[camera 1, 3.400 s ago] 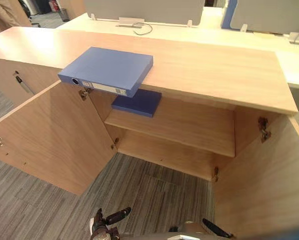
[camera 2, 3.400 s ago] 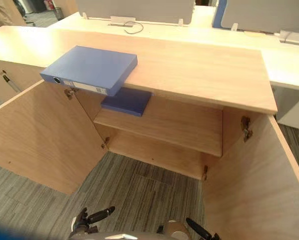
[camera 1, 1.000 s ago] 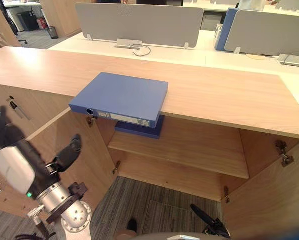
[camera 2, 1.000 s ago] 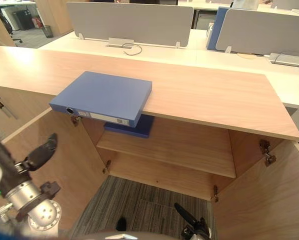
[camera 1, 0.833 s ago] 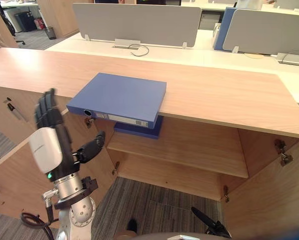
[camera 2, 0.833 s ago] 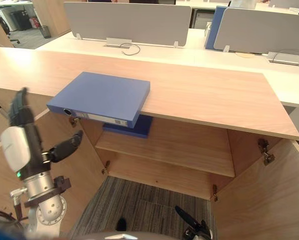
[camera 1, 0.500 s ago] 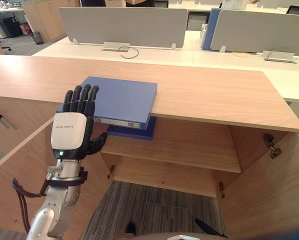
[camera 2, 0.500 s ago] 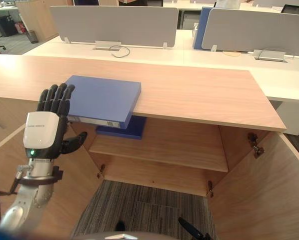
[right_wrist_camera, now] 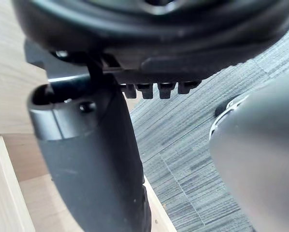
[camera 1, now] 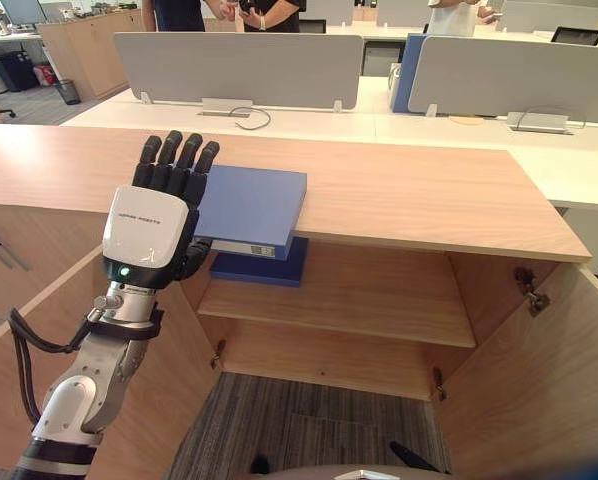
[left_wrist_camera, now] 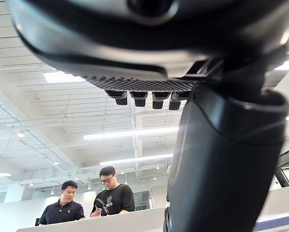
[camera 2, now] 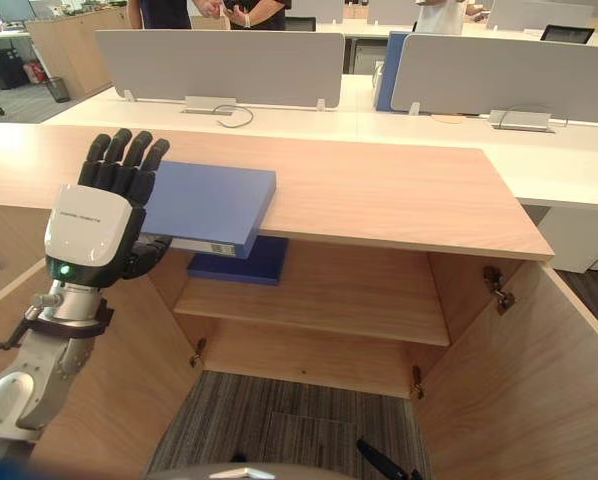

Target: Walk over to the cabinet, pick up the folder, carry it to the office cabinet, place the folder inside the office cabinet, then close the office cabinet door

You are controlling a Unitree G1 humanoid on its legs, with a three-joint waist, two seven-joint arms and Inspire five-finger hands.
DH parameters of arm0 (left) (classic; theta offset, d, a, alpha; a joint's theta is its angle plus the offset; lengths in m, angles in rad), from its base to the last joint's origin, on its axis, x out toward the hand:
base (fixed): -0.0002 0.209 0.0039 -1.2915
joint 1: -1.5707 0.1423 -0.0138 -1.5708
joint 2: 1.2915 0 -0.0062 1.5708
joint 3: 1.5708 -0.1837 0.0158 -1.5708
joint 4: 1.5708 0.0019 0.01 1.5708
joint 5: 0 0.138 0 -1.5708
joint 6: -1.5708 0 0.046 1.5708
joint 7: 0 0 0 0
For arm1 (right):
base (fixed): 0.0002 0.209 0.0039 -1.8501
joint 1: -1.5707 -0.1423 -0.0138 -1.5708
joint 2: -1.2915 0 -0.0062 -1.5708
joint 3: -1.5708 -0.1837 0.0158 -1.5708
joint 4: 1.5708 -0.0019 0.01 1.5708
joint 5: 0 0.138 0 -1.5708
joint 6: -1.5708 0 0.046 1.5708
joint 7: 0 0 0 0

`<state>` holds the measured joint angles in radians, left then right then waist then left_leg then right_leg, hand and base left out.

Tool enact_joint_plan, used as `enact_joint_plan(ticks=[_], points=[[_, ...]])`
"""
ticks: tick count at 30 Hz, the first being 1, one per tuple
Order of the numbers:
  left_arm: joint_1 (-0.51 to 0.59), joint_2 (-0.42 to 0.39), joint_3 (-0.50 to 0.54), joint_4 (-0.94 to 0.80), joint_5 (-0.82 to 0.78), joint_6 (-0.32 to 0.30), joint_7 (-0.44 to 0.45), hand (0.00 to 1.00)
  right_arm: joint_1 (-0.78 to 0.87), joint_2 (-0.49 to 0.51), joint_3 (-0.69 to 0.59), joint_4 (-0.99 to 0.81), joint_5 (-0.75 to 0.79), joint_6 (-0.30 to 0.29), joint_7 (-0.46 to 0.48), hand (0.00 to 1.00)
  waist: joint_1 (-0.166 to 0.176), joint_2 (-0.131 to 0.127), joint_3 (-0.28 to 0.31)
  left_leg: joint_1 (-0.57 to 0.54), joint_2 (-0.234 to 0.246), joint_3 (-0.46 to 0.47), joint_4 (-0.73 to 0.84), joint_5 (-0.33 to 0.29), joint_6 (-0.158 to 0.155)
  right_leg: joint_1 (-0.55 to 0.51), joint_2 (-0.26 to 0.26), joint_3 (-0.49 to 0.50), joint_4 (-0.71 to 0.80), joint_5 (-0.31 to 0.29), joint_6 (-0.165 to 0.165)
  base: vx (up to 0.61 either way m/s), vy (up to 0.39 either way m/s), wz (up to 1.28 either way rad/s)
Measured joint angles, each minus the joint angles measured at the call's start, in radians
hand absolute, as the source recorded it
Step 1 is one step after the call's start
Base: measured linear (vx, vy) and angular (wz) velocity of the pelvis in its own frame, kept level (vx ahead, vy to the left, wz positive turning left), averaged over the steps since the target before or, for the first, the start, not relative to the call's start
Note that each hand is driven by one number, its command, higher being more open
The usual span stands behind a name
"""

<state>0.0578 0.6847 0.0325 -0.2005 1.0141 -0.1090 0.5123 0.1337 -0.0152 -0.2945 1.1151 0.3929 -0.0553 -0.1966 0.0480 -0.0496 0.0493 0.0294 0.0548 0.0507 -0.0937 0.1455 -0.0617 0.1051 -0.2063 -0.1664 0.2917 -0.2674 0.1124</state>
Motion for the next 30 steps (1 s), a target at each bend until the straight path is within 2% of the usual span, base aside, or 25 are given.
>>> enact_joint_plan(ticks=[11, 15, 20, 21, 30], points=[[-0.003, -0.007, -0.029, 0.1, -0.003, -0.019, -0.064, 1.0, 0.005, 0.002, -0.004, 0.015, -0.01, 0.002, 0.001, 1.0, -0.001, -0.023, -0.004, 0.0, 0.004, 0.022, 0.0, 0.001, 0.001, -0.016, 0.003, 0.025, 0.0, 0.004, -0.006, -0.01, 0.0, -0.06], [0.017, -0.038, -0.025, 0.11, -0.025, -0.019, -0.08, 1.0, 0.018, 0.004, -0.04, 0.018, -0.039, 0.004, 0.002, 1.0, -0.002, -0.03, -0.003, 0.0, 0.004, 0.023, 0.0, 0.001, 0.001, -0.016, 0.003, 0.026, 0.0, 0.004, -0.007, 0.0, 0.0, 0.0], [0.041, -0.087, -0.005, 0.113, -0.053, -0.013, -0.087, 1.0, 0.023, 0.005, -0.041, 0.018, -0.039, 0.01, 0.005, 1.0, -0.004, -0.025, 0.001, 0.001, 0.005, 0.023, 0.0, -0.001, -0.001, -0.016, 0.003, 0.027, 0.001, 0.004, -0.007, 0.0, 0.0, 0.0], [0.043, -0.097, 0.001, 0.113, -0.063, -0.012, -0.087, 0.0, 0.023, 0.005, -0.041, 0.018, -0.039, 0.01, 0.007, 1.0, -0.004, -0.026, 0.001, 0.001, 0.005, 0.023, 0.0, -0.001, -0.001, -0.016, 0.004, 0.027, 0.001, 0.004, -0.007, 0.0, 0.0, 0.0], [0.043, -0.153, 0.036, 0.116, -0.072, 0.039, -0.087, 0.0, 0.022, 0.006, -0.04, 0.018, -0.04, 0.011, 0.013, 1.0, -0.007, -0.025, 0.004, 0.003, 0.008, 0.027, 0.0, 0.0, 0.0, -0.017, 0.007, 0.031, 0.001, 0.004, -0.007, 0.0, 0.0, 0.0]])
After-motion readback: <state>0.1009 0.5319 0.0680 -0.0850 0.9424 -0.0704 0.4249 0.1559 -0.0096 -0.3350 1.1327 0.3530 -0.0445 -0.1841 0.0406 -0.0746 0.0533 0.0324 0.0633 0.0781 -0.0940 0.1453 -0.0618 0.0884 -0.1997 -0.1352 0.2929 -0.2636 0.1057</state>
